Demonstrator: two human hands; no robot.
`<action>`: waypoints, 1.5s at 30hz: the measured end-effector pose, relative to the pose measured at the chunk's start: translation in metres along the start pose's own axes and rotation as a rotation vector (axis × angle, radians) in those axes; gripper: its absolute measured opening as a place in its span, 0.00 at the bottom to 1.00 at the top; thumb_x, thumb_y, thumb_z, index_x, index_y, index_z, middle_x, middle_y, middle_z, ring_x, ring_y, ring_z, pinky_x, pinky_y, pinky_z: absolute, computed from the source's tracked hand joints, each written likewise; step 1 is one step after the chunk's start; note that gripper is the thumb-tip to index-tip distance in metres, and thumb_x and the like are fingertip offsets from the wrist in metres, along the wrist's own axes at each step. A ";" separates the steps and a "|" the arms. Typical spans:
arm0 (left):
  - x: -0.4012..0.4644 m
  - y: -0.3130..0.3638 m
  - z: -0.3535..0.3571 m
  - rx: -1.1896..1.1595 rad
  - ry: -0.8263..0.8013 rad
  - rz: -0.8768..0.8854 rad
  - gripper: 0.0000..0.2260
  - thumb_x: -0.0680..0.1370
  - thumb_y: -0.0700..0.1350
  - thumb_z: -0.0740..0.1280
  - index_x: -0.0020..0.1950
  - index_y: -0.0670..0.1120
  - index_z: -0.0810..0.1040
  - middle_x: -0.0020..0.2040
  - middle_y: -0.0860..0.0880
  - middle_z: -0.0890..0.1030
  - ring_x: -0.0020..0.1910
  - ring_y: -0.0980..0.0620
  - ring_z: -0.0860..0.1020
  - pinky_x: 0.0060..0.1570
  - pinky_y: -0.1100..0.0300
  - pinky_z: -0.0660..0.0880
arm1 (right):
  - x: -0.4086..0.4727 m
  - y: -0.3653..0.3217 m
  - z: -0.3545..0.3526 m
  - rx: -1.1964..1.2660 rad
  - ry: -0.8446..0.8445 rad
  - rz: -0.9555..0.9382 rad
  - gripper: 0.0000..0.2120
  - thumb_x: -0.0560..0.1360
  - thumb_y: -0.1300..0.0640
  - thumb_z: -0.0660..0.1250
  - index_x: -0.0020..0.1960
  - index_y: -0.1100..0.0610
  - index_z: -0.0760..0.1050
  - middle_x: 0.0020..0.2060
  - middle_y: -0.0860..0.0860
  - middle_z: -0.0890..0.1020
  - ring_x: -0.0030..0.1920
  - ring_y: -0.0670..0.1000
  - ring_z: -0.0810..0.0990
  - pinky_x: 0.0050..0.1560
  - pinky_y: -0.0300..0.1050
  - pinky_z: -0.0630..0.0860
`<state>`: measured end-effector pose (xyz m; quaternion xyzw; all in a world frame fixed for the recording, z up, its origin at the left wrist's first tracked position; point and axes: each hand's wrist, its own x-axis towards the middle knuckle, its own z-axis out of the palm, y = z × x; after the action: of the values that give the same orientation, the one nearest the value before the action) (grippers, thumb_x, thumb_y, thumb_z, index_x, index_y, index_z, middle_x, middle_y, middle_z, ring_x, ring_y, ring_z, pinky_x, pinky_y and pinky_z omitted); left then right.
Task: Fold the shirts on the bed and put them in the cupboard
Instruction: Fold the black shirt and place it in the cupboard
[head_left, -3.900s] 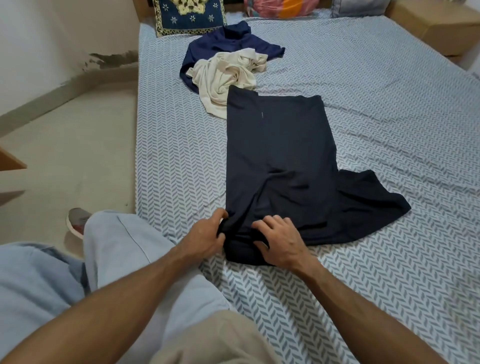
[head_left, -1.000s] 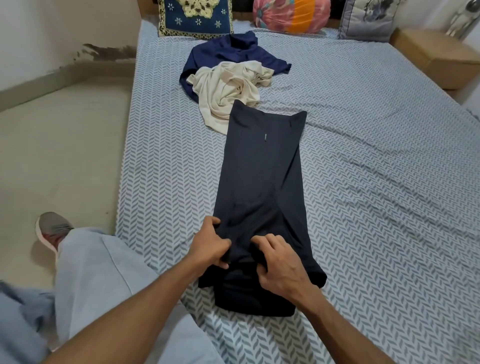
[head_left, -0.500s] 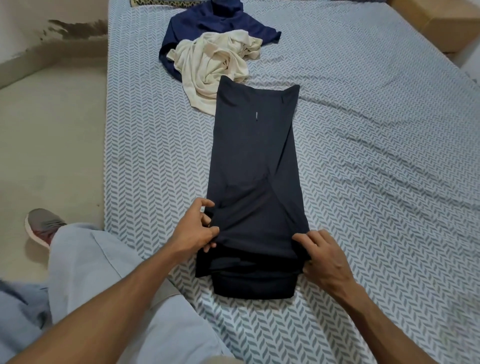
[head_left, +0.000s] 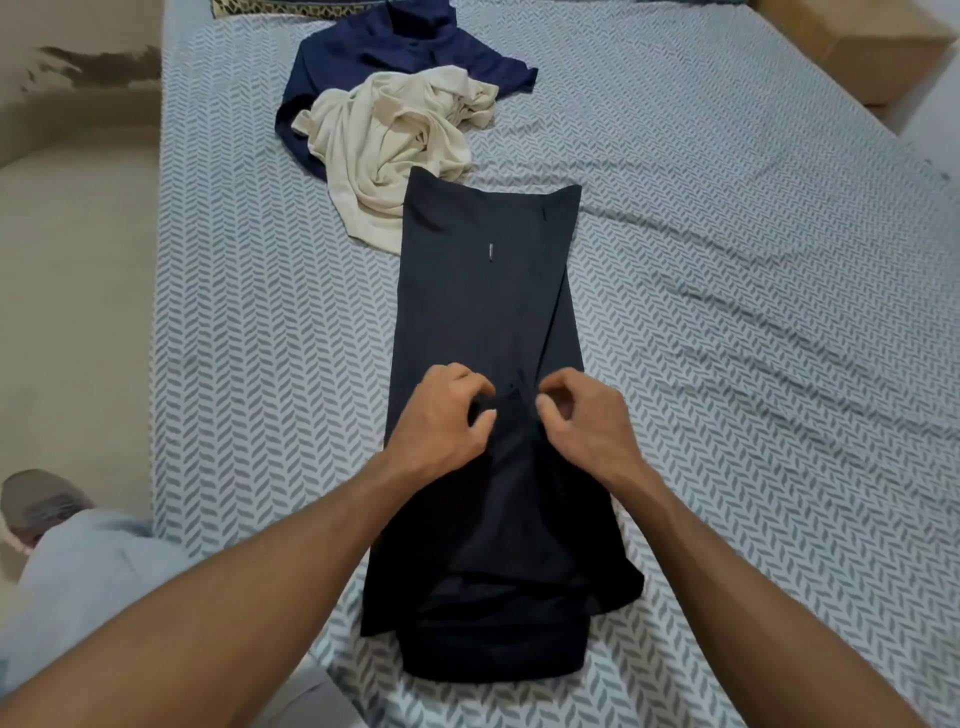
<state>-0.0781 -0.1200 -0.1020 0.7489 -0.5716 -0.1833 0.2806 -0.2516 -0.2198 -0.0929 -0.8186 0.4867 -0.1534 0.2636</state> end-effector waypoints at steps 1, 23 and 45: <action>0.009 0.000 0.000 -0.041 -0.080 -0.085 0.13 0.76 0.50 0.72 0.59 0.48 0.81 0.53 0.52 0.80 0.55 0.52 0.76 0.56 0.58 0.74 | 0.017 -0.007 0.001 0.018 -0.001 0.045 0.08 0.76 0.53 0.69 0.54 0.51 0.81 0.43 0.43 0.83 0.45 0.45 0.81 0.54 0.41 0.76; 0.060 -0.041 -0.010 -0.276 -0.585 -0.378 0.08 0.69 0.51 0.80 0.37 0.50 0.85 0.39 0.59 0.81 0.38 0.63 0.79 0.38 0.69 0.71 | 0.306 -0.005 0.019 -0.220 0.152 0.484 0.18 0.75 0.58 0.66 0.65 0.59 0.76 0.62 0.56 0.79 0.62 0.59 0.79 0.60 0.52 0.78; 0.053 -0.035 -0.005 -0.292 -0.574 -0.401 0.12 0.65 0.40 0.74 0.30 0.45 0.70 0.38 0.57 0.75 0.26 0.61 0.72 0.32 0.66 0.70 | 0.292 -0.031 0.056 0.159 -0.140 0.114 0.21 0.80 0.55 0.59 0.72 0.53 0.72 0.65 0.47 0.78 0.66 0.48 0.75 0.69 0.41 0.69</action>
<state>-0.0340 -0.1637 -0.1174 0.7162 -0.4370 -0.5164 0.1715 -0.0611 -0.4481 -0.1222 -0.7749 0.4991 -0.1187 0.3693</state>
